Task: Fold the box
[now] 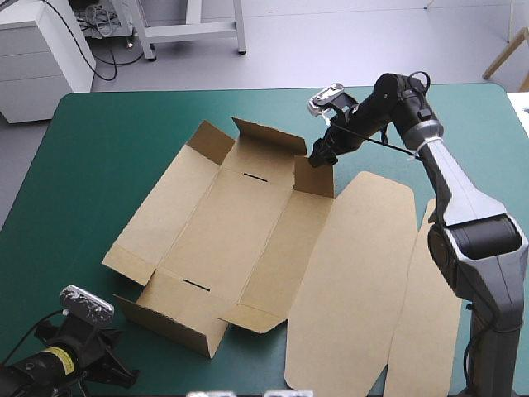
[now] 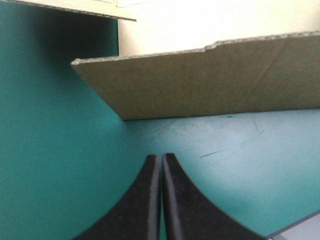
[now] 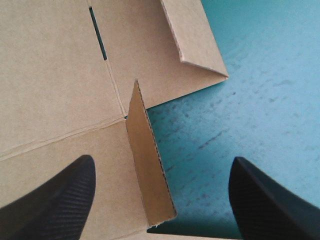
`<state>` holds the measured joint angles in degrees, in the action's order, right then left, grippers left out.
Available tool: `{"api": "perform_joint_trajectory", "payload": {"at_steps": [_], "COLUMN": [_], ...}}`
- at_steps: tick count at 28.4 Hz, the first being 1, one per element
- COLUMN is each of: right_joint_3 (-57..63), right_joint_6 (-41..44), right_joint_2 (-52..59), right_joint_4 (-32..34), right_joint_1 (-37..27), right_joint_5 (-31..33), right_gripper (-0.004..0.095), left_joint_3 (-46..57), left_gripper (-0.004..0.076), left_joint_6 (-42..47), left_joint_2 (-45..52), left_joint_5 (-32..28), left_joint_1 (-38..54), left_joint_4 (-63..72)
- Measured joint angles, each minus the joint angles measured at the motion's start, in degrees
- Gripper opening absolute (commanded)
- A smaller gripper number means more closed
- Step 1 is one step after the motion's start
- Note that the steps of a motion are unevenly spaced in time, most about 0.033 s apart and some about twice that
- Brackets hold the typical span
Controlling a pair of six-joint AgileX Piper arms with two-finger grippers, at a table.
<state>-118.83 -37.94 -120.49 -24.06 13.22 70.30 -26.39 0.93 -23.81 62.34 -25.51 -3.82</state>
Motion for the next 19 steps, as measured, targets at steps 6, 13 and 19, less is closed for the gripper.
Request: {"api": "perform_joint_trajectory", "payload": {"at_steps": [6,13,19], "right_joint_3": [-0.02,-0.02,-0.02], "right_joint_6": [-1.04,-2.29,-2.47], "right_joint_2": [-4.20,-6.53,-8.31], "right_joint_4": [-1.05,-3.71,-3.90], "right_joint_1": [0.00,0.91,2.52], "right_joint_5": [-0.23,-0.57,-0.64], "right_gripper": [0.0673,0.0550,0.0297], "left_joint_3": [0.00,0.00,0.00], "left_gripper": [-0.0010,-0.0010,-0.0010], "left_joint_6": [0.00,0.00,0.00], "left_joint_2": [0.00,0.00,0.00], "left_joint_5": [0.00,0.00,-0.01], "left_joint_1": [0.00,0.00,0.00], "left_joint_4": [0.00,0.00,0.00]}}
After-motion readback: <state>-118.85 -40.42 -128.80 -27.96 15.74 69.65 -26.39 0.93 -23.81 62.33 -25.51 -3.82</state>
